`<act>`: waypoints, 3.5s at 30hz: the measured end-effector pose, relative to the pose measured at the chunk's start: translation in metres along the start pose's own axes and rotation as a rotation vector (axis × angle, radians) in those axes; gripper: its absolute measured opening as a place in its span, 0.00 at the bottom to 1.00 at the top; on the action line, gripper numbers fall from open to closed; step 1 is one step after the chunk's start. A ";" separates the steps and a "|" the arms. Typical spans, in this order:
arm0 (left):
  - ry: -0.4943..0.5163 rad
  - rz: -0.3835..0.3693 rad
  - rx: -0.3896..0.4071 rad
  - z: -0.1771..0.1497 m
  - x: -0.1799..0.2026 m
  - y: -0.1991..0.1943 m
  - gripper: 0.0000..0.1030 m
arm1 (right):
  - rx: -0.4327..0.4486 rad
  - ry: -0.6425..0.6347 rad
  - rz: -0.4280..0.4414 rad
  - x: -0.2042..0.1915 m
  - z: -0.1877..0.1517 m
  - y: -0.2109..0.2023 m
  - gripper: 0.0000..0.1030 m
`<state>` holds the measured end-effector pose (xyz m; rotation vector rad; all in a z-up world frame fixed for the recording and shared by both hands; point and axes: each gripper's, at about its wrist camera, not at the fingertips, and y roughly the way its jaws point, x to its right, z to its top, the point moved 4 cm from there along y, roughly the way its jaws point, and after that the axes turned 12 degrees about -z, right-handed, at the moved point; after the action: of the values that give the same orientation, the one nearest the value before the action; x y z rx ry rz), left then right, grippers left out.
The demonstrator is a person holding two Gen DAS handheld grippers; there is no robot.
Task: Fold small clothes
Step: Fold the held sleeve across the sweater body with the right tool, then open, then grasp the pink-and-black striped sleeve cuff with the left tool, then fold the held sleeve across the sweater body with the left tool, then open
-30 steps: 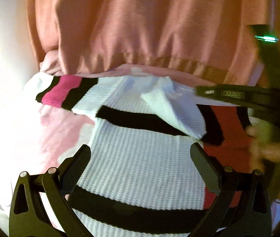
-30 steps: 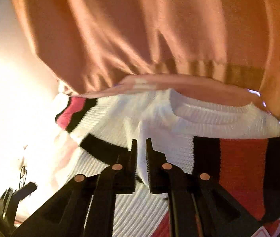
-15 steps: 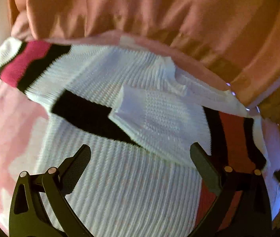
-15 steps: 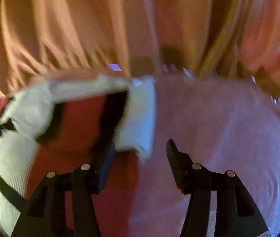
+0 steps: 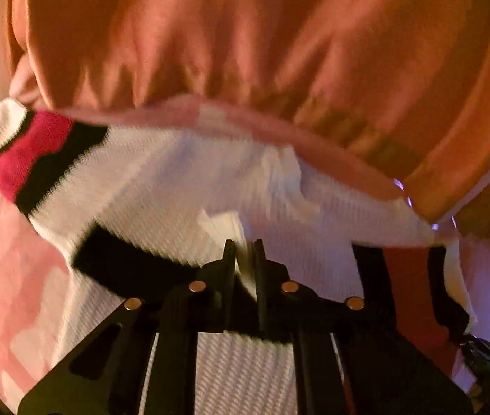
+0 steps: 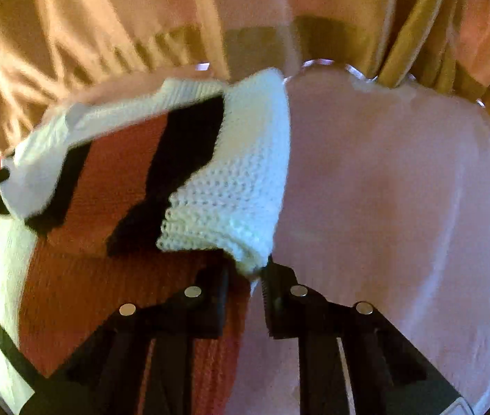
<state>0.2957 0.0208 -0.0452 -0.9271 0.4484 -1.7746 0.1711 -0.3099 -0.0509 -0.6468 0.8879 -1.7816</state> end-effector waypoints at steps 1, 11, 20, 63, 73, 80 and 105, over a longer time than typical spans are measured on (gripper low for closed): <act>0.000 0.015 0.014 0.006 -0.006 -0.001 0.09 | 0.045 0.020 0.012 0.001 0.008 -0.015 0.13; -0.197 -0.047 -0.125 -0.006 -0.048 0.018 0.44 | -0.051 -0.017 -0.063 0.010 -0.008 0.000 0.22; -0.200 -0.009 -0.107 -0.013 -0.041 0.026 0.41 | 0.020 0.036 -0.116 0.013 -0.004 -0.049 0.48; -0.510 0.233 0.264 0.065 -0.245 -0.082 0.68 | 0.073 -0.212 -0.081 -0.099 -0.008 -0.043 0.21; -0.687 0.361 0.245 0.074 -0.391 -0.074 0.65 | 0.027 -0.288 -0.086 -0.123 -0.031 -0.025 0.31; -0.535 0.361 0.319 0.102 -0.364 -0.076 0.08 | -0.005 -0.251 -0.097 -0.112 -0.029 -0.012 0.34; 0.042 -0.064 -0.141 -0.072 0.033 -0.045 0.50 | 0.079 0.050 -0.067 -0.030 0.022 -0.051 0.44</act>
<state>0.2074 -0.0003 -0.0474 -1.0135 0.5828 -1.8414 0.1706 -0.2763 0.0022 -0.5893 0.8330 -1.8898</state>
